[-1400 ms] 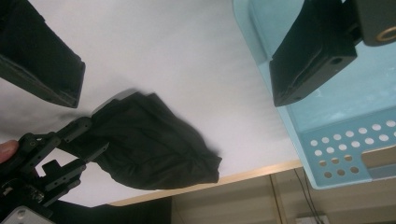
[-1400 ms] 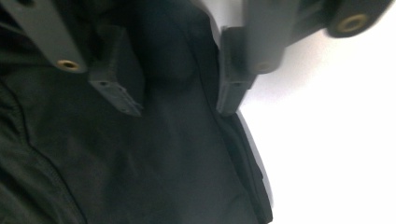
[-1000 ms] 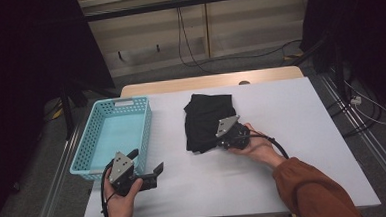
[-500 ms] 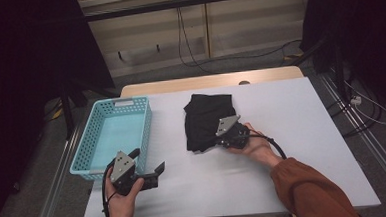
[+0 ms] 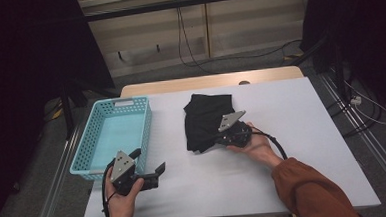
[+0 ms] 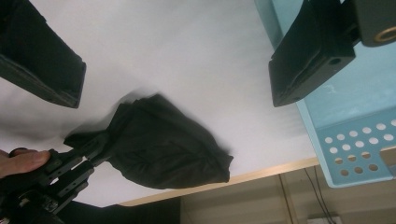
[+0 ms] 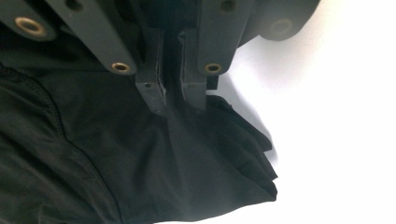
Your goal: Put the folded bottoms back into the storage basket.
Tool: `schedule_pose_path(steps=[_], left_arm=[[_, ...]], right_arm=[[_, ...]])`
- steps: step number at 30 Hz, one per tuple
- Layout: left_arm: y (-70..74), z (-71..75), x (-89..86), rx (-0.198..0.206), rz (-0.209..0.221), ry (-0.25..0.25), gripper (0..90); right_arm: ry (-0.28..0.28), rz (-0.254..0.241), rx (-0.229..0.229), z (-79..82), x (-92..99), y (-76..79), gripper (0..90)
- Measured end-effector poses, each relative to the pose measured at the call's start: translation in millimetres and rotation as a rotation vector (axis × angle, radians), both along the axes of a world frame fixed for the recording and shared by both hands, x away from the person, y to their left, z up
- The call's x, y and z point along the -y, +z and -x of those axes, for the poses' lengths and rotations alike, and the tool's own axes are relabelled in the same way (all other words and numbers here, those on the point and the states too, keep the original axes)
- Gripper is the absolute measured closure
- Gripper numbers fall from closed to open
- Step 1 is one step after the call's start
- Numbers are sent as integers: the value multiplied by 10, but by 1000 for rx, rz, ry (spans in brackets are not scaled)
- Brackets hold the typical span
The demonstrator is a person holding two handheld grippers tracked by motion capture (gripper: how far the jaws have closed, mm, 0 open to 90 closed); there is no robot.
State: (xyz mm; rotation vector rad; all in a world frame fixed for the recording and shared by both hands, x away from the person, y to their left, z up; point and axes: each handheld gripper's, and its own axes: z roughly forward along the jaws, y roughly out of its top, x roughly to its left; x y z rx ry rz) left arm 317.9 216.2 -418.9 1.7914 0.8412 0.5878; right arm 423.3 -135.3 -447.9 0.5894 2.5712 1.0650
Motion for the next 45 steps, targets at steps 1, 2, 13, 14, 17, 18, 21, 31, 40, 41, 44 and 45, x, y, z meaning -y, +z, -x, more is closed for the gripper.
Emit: schedule_pose_path(steps=[1, 2, 13, 14, 17, 18, 21, 31, 40, 41, 44, 45], left_arm=[[2, -1, 1, -5, 5, -3, 40], [5, -2, 2, -11, 3, -5, 41], [19, -2, 37, -9, -1, -18, 42], [17, -7, 42, -15, -3, -21, 42], [21, -3, 59, -8, -10, -34, 65], [22, 0, 68, -7, -10, -43, 68], [14, -5, 97, -7, -4, -49, 68], [34, -60, 156, -28, -39, -69, 87], [34, -197, 307, -42, -35, -56, 86], [34, -197, 307, -42, -35, -56, 86], [36, -259, 371, -75, -24, -91, 70], [40, -273, 393, -77, -34, -94, 69]], right_arm=[[3, -5, -3, 8, 5, 9, 827], [9, -5, 0, 15, 6, 15, 827], [21, -19, -6, 157, -10, 55, 828], [22, -18, -6, 176, -12, 60, 828], [24, -27, -11, 226, 2, 68, 828], [25, -28, -10, 243, 7, 71, 828], [29, -37, -12, 282, 23, 79, 828], [48, -57, -26, 422, 22, 137, 828], [69, -58, -38, 586, 17, 143, 828], [70, -63, -38, 603, 22, 153, 828], [71, -69, -37, 649, 35, 175, 828], [74, -71, -37, 662, 39, 175, 828]])
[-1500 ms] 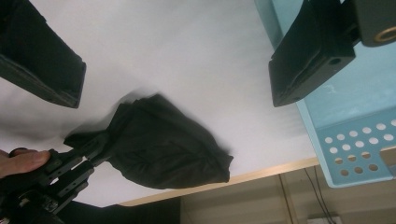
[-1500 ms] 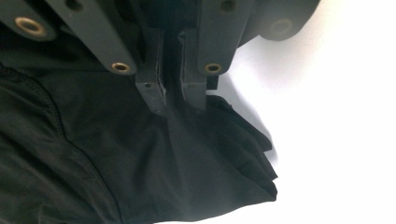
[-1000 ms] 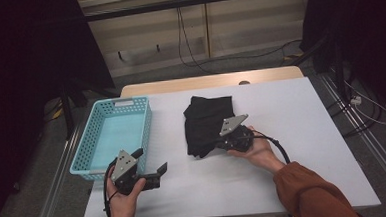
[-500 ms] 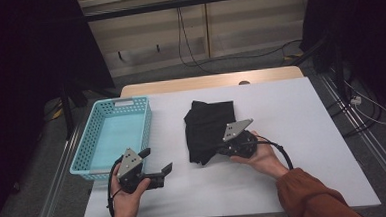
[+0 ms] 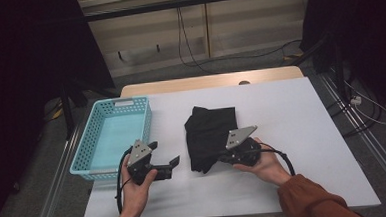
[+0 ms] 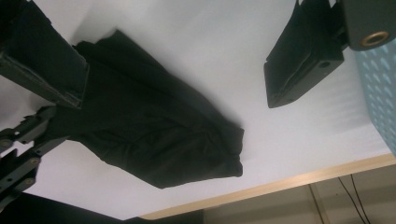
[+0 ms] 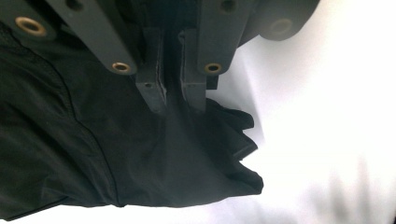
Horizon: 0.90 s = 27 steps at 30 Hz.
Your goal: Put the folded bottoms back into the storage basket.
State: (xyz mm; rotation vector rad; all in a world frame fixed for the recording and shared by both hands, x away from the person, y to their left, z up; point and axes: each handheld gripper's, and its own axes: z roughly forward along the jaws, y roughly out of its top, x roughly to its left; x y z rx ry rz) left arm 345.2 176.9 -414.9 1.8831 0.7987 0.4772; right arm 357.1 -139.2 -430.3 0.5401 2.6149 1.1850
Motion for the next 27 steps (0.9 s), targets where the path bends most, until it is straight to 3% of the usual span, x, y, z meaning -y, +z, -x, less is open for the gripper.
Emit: schedule_pose_path(steps=[4, 7, 11, 22, 26, 27], left_arm=[[13, -85, 99, -3, 20, -48, 66], [64, -114, 234, 49, 13, -33, 63], [68, -213, 427, 23, 9, -67, 56], [-103, -636, 580, -96, -20, -40, 79], [-125, -773, 623, -100, -23, -37, 84], [-127, -808, 636, -97, -41, -32, 94]], right_arm=[[3, 1, -1, 43, 9, -6, 829], [4, -3, -1, 71, 12, -7, 829], [13, -2, -4, 109, 3, -16, 829], [30, -9, -7, 254, 16, 7, 829], [35, -13, -9, 305, 24, 31, 829], [36, -11, -8, 319, 24, 36, 829]])
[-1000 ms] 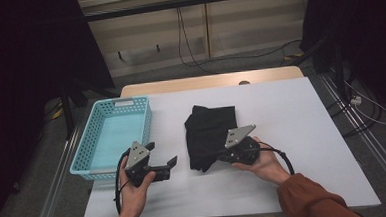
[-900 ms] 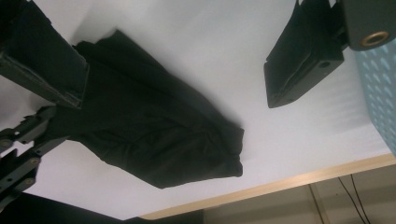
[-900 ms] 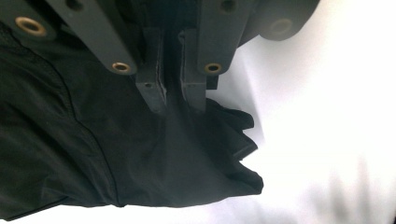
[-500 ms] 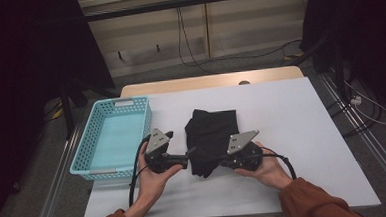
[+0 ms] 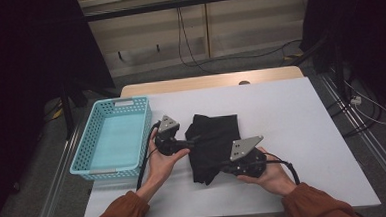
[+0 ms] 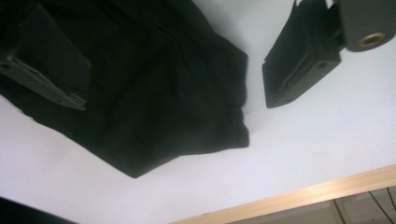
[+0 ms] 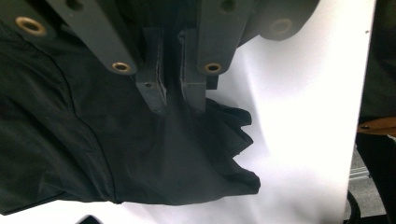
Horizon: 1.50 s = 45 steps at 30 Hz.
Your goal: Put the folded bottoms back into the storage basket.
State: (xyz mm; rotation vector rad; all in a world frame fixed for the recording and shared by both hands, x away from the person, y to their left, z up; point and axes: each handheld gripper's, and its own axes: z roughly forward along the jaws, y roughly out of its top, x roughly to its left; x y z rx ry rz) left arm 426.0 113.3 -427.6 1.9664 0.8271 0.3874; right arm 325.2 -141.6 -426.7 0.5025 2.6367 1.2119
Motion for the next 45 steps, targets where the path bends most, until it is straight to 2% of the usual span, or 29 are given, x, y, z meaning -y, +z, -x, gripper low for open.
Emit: schedule_pose_path(steps=[1, 6, 7, 8, 10, 16, 17, 18, 21, 23, 26, 28, 31, 36, 45], left_arm=[[-6, -34, 15, 7, -7, 8, 98], [-55, -239, 78, -13, -20, 30, 149], [-55, -239, 78, -13, -20, 30, 155], [-72, -318, 109, -27, -24, 46, 159], [-81, -397, 134, -38, -22, 45, 194], [-112, -537, 233, -68, -32, 39, 243], [-134, -556, 241, -66, -16, 49, 237], [-162, -576, 249, -81, -13, 62, 243], [-255, -634, 260, -107, -42, 60, 299], [-307, -655, 249, -137, -37, 59, 337], [-379, -674, 260, -170, -31, 53, 346], [-409, -681, 275, -188, -6, 56, 349], [-405, -678, 289, -181, -21, 58, 353], [-409, -671, 311, -177, -23, 50, 351], [-397, -659, 334, -202, -15, 47, 405]], right_arm=[[3, -1, -2, 12, 2, 3, 829], [8, -2, -8, 61, 10, 3, 829], [9, -4, -9, 71, 12, 3, 829], [11, -4, -9, 81, 14, 3, 829], [15, -3, -8, 102, 20, 6, 829], [21, -4, -14, 169, 34, 12, 829], [22, -2, -14, 179, 35, 8, 829], [23, -1, -13, 186, 37, 3, 829], [22, -4, -26, 176, 42, -27, 829], [29, 6, -27, 179, 28, -44, 829], [30, 7, -27, 174, 25, -46, 828], [26, 5, -27, 170, 34, -46, 829], [22, 7, -26, 169, 33, -51, 828], [26, 13, -31, 164, 21, -62, 828], [33, 16, -33, 158, 17, -66, 828]])
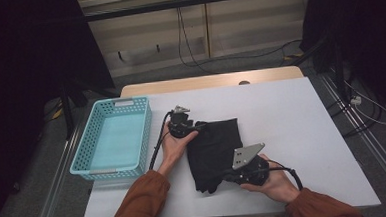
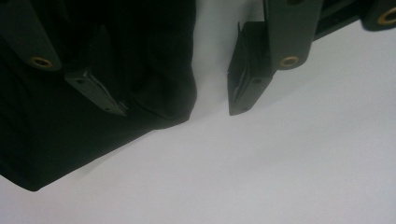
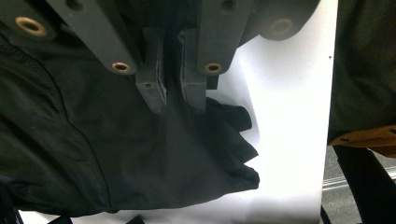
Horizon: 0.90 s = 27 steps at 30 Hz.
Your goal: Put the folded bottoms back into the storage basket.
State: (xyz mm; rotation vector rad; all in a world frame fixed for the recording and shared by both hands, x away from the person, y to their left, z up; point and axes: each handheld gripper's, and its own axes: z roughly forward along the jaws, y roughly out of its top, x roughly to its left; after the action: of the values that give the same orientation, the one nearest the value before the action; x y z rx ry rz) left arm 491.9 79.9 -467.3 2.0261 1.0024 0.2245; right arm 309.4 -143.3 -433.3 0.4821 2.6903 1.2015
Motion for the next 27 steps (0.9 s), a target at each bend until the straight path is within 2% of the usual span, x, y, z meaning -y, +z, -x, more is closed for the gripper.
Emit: schedule_pose_path(steps=[2, 3, 5, 8, 10, 11, 15, 18, 22, 27], left_arm=[[0, 13, 6, 1, 3, -18, 448], [-6, 21, 21, -1, 18, -14, 472], [-6, 23, 31, 0, 19, -22, 482], [-6, 28, 31, -23, 36, -34, 510], [-12, 33, 32, -20, 38, -43, 523], [-19, 30, 21, -23, 52, -44, 539], [-17, 28, 23, -49, 69, -42, 609], [-21, 56, 53, -63, 79, -61, 706], [-3, 93, 83, -50, 67, -56, 780], [32, 99, 74, -46, 68, -30, 809]], right_arm=[[2, 1, 1, -2, -3, 0, 828], [2, 0, 0, -3, -2, 1, 828], [1, 0, 0, -5, -2, 1, 828], [2, 2, 1, -8, -5, 0, 828], [2, 2, 1, -8, -8, -1, 828], [2, 1, -2, -10, -10, -2, 828], [-3, -2, -11, -13, -30, 0, 828], [-4, -4, -15, -18, -30, -4, 828], [-8, -10, -13, -19, -23, 3, 828], [-10, -17, -9, -14, -18, 16, 828]])
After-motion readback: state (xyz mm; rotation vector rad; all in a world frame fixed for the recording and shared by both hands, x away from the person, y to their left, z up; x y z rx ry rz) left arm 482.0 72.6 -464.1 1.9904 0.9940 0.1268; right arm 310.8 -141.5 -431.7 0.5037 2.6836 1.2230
